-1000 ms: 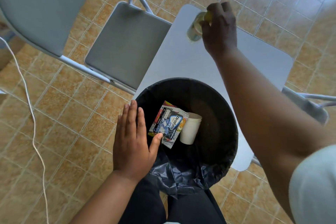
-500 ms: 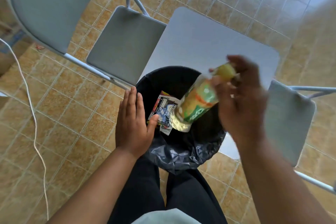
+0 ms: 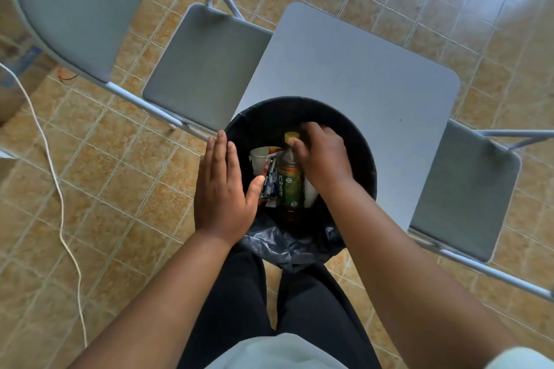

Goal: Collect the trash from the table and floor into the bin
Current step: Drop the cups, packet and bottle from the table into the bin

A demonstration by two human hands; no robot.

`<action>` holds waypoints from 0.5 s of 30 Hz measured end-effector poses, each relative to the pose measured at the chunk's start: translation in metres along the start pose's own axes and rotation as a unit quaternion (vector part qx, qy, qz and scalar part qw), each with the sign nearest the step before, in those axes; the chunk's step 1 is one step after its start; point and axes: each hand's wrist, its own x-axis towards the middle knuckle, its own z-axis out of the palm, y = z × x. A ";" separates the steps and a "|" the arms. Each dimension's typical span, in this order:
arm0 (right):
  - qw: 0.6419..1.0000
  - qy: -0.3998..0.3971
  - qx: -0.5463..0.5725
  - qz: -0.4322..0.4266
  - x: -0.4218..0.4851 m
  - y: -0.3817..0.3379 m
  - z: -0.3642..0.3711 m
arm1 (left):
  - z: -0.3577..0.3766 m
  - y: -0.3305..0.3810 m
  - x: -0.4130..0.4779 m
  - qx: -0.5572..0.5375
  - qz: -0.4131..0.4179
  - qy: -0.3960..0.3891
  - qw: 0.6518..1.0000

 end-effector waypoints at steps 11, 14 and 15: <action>0.963 0.256 -0.081 -0.019 -0.079 0.046 -0.040 | -0.018 -0.009 0.005 -0.079 0.013 -0.004 0.997; 0.970 0.226 -0.039 0.077 -0.097 0.055 -0.035 | -0.025 -0.017 0.013 -0.119 0.022 -0.007 0.993; 0.972 0.216 -0.019 0.094 -0.104 0.054 -0.030 | -0.026 -0.021 0.016 -0.130 0.027 -0.017 0.991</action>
